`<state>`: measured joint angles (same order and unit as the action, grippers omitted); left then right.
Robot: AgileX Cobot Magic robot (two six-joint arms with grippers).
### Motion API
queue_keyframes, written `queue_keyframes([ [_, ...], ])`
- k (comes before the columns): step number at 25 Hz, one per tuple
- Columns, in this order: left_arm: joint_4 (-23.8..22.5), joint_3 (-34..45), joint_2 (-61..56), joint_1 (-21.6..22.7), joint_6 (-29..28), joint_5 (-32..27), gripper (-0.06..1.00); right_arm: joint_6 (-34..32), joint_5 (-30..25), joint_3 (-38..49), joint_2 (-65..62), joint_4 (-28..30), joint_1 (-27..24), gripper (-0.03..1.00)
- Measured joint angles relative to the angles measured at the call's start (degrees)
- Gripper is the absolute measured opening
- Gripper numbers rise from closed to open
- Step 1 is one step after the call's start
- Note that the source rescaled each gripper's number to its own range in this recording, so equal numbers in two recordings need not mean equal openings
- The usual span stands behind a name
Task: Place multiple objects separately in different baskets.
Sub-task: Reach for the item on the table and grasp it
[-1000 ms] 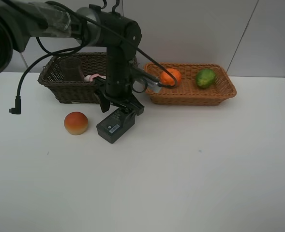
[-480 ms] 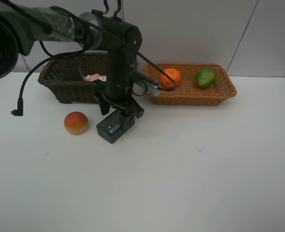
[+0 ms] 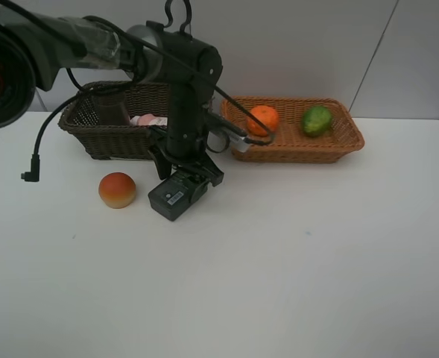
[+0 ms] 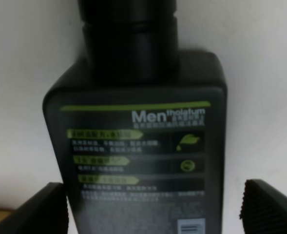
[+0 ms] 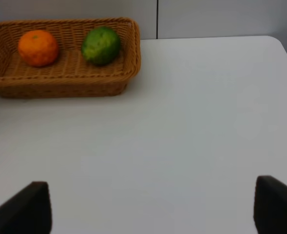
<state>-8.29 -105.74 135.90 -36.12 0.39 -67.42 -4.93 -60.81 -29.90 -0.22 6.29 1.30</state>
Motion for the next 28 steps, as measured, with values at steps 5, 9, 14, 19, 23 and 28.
queue_keyframes([
  [5,-0.4,0.0,0.0,0.0,0.0,0.0,0.92,0.0,0.0,0.0,0.0,0.0,0.0,0.79],
  [9,-0.4,0.0,0.0,0.0,0.0,0.0,0.92,0.0,0.0,0.0,0.0,0.0,0.0,0.79],
  [14,-0.8,0.0,0.0,0.0,0.0,0.2,0.92,0.0,0.0,0.0,0.0,0.0,0.0,0.79],
  [19,-1.0,0.0,0.0,0.0,0.0,0.3,0.92,0.0,0.0,0.0,0.0,0.0,0.0,0.79],
  [23,-1.1,0.0,0.2,0.0,0.0,0.9,0.92,0.0,0.0,0.0,0.0,0.0,0.0,0.79],
  [28,-1.1,0.5,1.2,0.0,0.0,1.2,0.92,0.0,0.0,0.0,0.0,0.0,0.0,0.79],
])
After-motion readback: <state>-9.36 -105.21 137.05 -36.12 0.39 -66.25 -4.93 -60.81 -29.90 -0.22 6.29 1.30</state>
